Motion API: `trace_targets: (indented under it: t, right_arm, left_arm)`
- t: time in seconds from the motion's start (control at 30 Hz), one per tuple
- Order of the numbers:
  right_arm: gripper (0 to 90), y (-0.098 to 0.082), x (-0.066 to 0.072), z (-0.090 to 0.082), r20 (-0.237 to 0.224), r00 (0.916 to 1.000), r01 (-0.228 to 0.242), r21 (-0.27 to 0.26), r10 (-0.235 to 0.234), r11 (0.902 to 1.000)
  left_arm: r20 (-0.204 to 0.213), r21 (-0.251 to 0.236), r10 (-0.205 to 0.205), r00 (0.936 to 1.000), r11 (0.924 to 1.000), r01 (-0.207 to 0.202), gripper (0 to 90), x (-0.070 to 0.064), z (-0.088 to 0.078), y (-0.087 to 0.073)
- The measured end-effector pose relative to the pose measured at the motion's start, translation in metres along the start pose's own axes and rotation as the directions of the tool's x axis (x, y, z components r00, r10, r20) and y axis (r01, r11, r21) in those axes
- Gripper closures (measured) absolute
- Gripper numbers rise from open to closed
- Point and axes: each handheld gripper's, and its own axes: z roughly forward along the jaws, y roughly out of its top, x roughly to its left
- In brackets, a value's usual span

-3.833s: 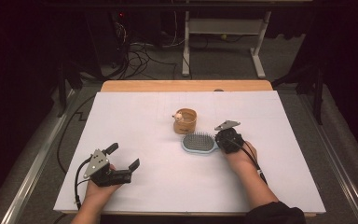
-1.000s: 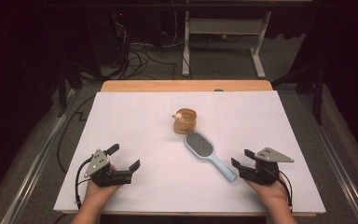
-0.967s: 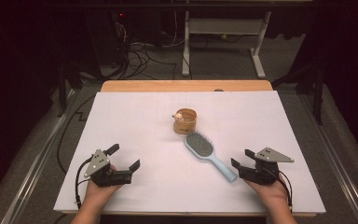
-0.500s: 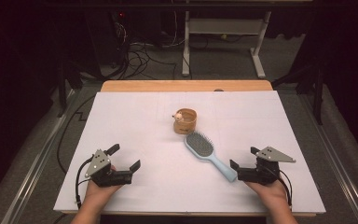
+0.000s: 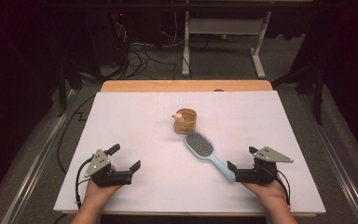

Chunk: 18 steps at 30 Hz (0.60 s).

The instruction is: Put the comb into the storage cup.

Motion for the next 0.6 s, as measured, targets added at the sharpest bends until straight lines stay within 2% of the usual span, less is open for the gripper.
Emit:
trace_targets:
  t: [0.17, 0.23, 0.27, 0.43, 0.6]
  right_arm:
    - [0.2, 0.008, 0.005, 0.009, -0.013, 0.9999, -0.001, 0.067, 0.002, 0.9978]
    - [0.2, 0.011, 0.006, 0.014, -0.015, 0.9998, 0.018, 0.102, -0.017, 0.9947]
    - [0.2, 0.012, 0.007, 0.017, -0.017, 0.9995, 0.028, 0.116, -0.026, 0.9929]
    - [0.2, 0.020, 0.007, 0.025, -0.033, 0.9990, 0.035, 0.181, -0.029, 0.9829]
    - [0.2, 0.029, 0.009, 0.030, -0.056, 0.9975, 0.056, 0.244, -0.044, 0.9682]
  left_arm:
    - [0.008, 0.003, 0.007, 0.9999, 1.0000, -0.007, 0.0, 0.001, 0.000, -0.001]
    - [0.005, -0.003, -0.001, 1.0000, 1.0000, 0.001, 0.0, 0.000, 0.001, -0.001]
    - [0.003, -0.005, 0.008, 1.0000, 1.0000, -0.008, 0.0, 0.001, 0.001, -0.001]
    - [-0.006, 0.002, -0.011, 0.9999, 0.9999, 0.011, 0.0, 0.001, 0.001, 0.001]
    - [0.001, 0.011, -0.009, 1.0000, 0.9999, 0.009, 0.0, 0.001, 0.001, 0.000]
